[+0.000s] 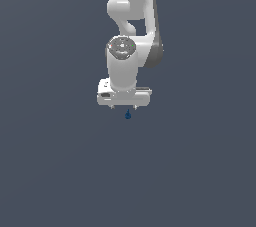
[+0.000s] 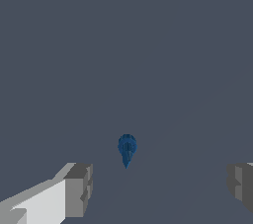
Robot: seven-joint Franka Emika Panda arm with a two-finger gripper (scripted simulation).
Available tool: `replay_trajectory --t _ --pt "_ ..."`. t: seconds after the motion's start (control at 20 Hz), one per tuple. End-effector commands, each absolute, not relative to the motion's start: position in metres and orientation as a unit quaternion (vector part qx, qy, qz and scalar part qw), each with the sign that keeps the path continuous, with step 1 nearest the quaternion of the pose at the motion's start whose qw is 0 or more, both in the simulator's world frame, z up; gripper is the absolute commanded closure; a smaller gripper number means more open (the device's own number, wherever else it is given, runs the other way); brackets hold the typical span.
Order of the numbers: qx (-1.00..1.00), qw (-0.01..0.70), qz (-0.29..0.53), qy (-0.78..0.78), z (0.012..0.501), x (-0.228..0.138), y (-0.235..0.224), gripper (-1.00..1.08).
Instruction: Pick up the object and move it to a goal position.
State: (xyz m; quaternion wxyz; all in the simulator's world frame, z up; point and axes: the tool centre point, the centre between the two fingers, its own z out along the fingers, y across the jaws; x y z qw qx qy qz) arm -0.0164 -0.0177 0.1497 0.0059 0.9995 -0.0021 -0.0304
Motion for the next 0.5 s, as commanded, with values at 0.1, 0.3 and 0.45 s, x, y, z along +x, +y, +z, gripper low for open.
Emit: replay_trajectory --t 0.1,0.3,0.45 --pt "0.999 0.007 -0.031 -0.003 0.150 -0.017 -0.021 -0.92" --pt "0.999 0.014 -0.035 -0.010 0.155 -0.017 -0.042 -0.92" --pt "0.999 0.016 -0.037 -0.011 0.157 -0.017 -0.048 -0.92"
